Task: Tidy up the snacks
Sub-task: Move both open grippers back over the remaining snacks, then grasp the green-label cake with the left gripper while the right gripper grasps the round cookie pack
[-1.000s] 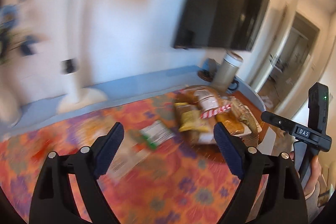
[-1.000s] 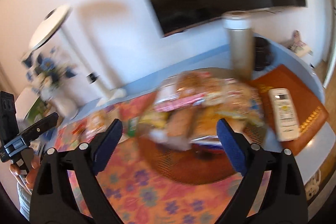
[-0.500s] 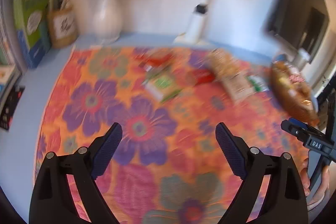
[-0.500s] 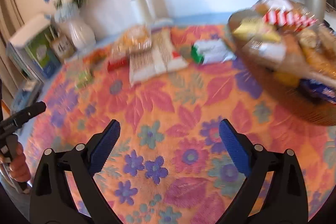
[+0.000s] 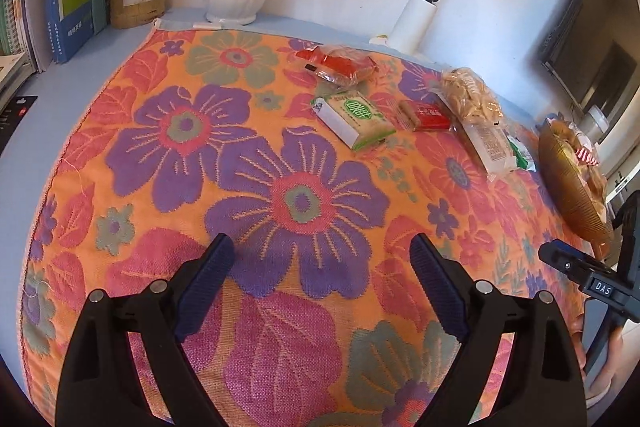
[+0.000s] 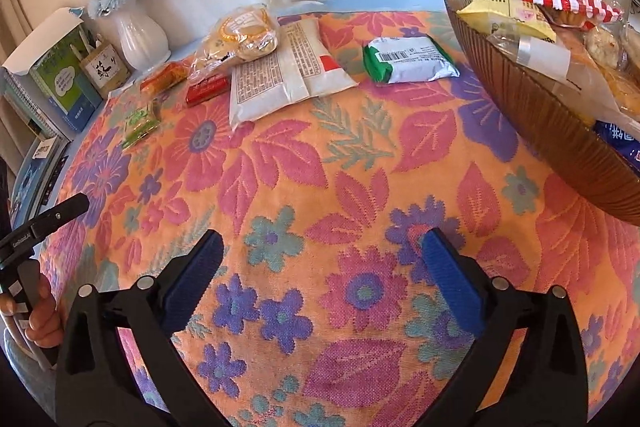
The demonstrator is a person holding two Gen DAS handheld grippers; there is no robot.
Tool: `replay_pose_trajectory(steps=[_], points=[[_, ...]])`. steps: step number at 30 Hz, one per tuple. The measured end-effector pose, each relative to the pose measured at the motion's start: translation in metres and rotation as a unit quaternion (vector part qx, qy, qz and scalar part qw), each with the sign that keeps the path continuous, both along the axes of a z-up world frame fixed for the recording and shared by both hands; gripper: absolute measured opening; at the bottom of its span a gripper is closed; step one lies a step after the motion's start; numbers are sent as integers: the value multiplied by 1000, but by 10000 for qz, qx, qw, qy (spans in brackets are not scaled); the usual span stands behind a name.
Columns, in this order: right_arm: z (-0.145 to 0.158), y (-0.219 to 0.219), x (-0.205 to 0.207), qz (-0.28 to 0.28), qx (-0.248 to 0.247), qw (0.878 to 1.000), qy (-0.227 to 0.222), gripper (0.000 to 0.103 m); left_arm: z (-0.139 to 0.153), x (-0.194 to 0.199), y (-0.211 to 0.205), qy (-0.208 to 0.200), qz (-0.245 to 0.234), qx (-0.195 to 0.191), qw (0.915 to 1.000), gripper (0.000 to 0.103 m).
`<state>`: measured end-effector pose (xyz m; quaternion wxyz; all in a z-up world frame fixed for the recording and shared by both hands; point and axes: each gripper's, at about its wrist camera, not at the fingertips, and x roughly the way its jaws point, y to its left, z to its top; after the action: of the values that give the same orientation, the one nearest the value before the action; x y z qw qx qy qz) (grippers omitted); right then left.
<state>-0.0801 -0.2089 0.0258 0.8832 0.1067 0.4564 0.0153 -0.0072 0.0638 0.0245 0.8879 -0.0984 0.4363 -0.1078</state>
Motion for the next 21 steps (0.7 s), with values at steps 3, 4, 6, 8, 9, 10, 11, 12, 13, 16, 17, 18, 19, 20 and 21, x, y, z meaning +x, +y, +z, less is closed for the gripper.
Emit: replay_pose_trajectory(steps=[3, 4, 6, 8, 9, 10, 11, 12, 13, 16, 17, 18, 19, 20, 21], points=[[0, 0, -1, 18, 17, 10000, 18, 100, -1, 1, -6, 23, -5, 181, 9998, 89], [0, 2, 1, 68, 28, 10000, 53, 100, -1, 2, -8, 76, -21, 300, 9995, 89], [3, 7, 2, 315, 56, 9993, 201, 100, 1, 5, -17, 443, -170, 549, 9974, 89], [17, 17, 6, 607, 61, 9979, 221, 100, 16, 5, -25, 661, -563, 572, 9946, 89], [25, 19, 8, 647, 42, 9977, 176, 100, 27, 5, -28, 596, -612, 626, 9944, 89], [37, 22, 16, 659, 48, 9978, 102, 100, 45, 7, -31, 414, -607, 730, 9946, 90], [46, 24, 25, 636, 99, 9979, 56, 100, 57, 11, -35, 273, -602, 777, 9948, 95], [53, 24, 35, 596, 187, 9980, 22, 100, 71, 20, -40, 101, -580, 767, 9953, 97], [61, 24, 50, 511, 284, 9983, -3, 100, 76, 27, -45, 15, -558, 751, 9956, 97], [75, 26, 86, 258, 254, 9993, -103, 100, 73, 65, -61, -75, -279, 903, 9955, 97], [76, 28, 98, 226, 260, 9993, -113, 100, 65, 79, -66, -43, -199, 930, 9955, 97], [77, 31, 107, 209, 282, 9993, -111, 100, 60, 86, -70, -36, -139, 966, 9952, 97], [75, 32, 118, 198, 285, 9993, -98, 100, 51, 96, -73, -38, -45, 1019, 9948, 97], [72, 34, 129, 185, 225, 9996, -70, 100, 43, 102, -75, -43, 29, 1072, 9942, 97], [68, 35, 140, 155, 140, 9998, -40, 100, 35, 107, -76, -46, 97, 1113, 9937, 97]])
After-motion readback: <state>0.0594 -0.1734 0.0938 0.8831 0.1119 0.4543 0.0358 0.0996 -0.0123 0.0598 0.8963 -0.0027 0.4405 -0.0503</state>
